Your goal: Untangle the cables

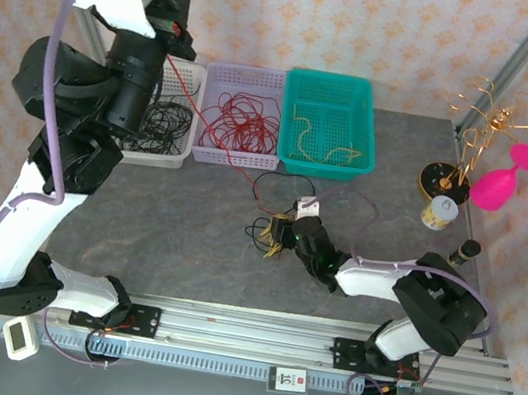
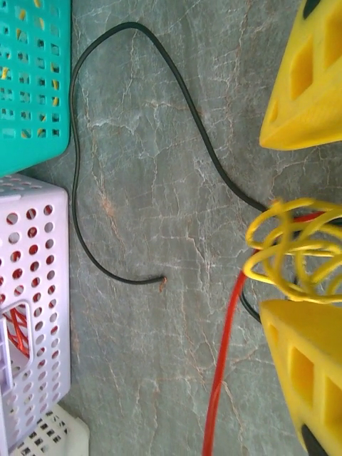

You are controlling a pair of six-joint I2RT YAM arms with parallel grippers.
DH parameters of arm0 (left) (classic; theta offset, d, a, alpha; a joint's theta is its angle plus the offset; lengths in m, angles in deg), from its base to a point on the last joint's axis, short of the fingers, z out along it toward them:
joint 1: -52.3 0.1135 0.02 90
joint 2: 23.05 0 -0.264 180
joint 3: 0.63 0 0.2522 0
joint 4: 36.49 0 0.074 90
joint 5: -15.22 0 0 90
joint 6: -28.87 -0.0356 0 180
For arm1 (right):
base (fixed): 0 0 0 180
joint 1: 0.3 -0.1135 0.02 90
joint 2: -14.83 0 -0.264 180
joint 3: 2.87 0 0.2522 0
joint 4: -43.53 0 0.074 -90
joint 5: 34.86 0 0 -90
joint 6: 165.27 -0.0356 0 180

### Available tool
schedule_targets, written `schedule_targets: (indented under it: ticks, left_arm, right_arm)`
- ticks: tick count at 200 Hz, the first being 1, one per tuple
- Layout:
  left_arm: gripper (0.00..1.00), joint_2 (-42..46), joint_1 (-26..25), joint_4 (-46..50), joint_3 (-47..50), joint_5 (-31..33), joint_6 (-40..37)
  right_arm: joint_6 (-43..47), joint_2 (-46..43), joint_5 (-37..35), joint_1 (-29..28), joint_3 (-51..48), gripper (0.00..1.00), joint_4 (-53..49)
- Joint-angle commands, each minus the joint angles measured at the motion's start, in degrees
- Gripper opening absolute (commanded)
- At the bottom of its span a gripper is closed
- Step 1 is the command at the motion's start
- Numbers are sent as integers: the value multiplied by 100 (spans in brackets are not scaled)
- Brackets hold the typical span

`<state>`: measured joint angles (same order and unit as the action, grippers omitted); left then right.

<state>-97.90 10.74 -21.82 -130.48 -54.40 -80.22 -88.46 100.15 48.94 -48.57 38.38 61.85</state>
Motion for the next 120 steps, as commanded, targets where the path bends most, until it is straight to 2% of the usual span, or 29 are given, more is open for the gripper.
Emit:
schedule_targets:
  ticks: [1, 11, 22, 47, 67, 120]
  left_arm:
    - [0, -14, -30, -522, -447, -86, -281]
    - [0, -44, -31, -507, -546, -90, -297]
    - [0, -73, -28, -408, -649, -119, -314]
    - [0, -74, -30, -204, -652, -195, -243]
    - [0, -33, -30, -109, -538, -300, -122]
    - [0, -4, -35, 38, -525, -407, 89]
  right_arm:
    - [242, -274, 53, 24, 140, 62, -493]
    - [341, -394, 87, 65, 191, 64, -710]
    - [629, -617, 527, 81, 153, 64, -697]
    - [1440, -1103, 2159, 81, 254, 69, -536]
    - [2059, -1021, 3218, 64, 834, 69, -616]
    - [2980, 458, 3677, -15, 2889, 69, -861]
